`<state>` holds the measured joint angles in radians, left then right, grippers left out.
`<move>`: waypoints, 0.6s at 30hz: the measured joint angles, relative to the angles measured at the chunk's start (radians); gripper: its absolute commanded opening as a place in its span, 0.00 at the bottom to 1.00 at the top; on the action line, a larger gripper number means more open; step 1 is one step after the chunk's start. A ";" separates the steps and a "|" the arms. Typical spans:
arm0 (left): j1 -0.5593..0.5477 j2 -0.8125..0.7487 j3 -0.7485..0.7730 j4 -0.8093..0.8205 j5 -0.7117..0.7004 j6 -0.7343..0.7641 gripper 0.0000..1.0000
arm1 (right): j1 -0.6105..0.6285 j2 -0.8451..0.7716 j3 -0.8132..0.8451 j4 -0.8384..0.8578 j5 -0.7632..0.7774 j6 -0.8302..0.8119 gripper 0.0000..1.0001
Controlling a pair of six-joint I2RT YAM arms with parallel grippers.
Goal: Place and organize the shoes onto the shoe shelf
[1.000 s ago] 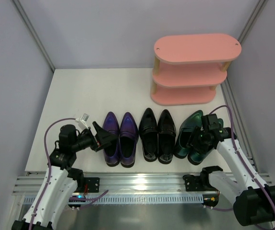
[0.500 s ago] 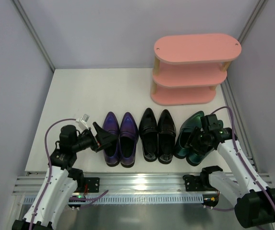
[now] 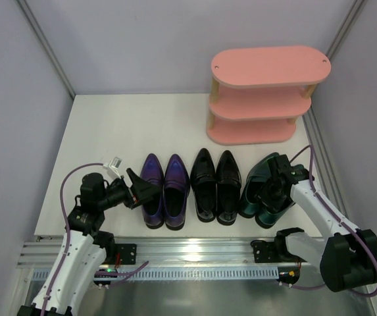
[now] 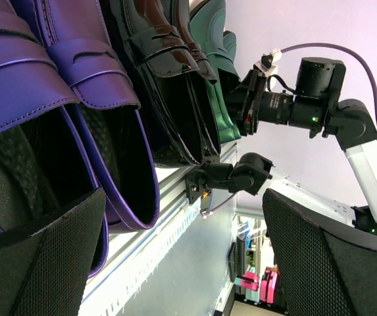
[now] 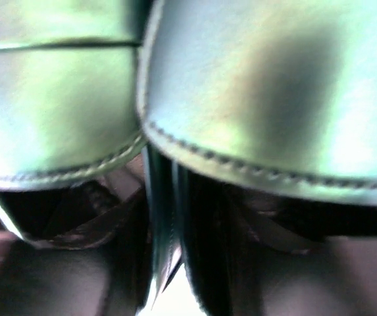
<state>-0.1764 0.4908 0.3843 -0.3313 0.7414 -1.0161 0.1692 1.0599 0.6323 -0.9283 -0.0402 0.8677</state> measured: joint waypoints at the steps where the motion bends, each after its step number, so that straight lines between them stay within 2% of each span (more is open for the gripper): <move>1: 0.000 0.000 0.000 0.000 0.000 0.000 1.00 | 0.001 0.009 0.002 -0.002 0.007 0.002 0.21; 2: 0.000 0.001 0.000 0.000 0.000 0.000 1.00 | 0.002 0.020 0.006 -0.007 0.014 -0.002 0.06; 3: 0.000 0.002 0.000 0.000 0.000 0.001 1.00 | 0.002 0.036 0.016 -0.017 0.026 -0.002 0.04; 14: 0.000 0.005 0.000 -0.002 -0.002 0.002 1.00 | 0.005 0.079 0.071 -0.044 0.037 -0.164 0.04; 18: 0.000 0.016 0.000 -0.001 -0.007 0.002 1.00 | 0.005 0.072 0.163 -0.089 0.080 -0.251 0.04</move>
<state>-0.1764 0.5064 0.3840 -0.3325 0.7341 -1.0138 0.1738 1.1316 0.7952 -1.0176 0.0395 0.6163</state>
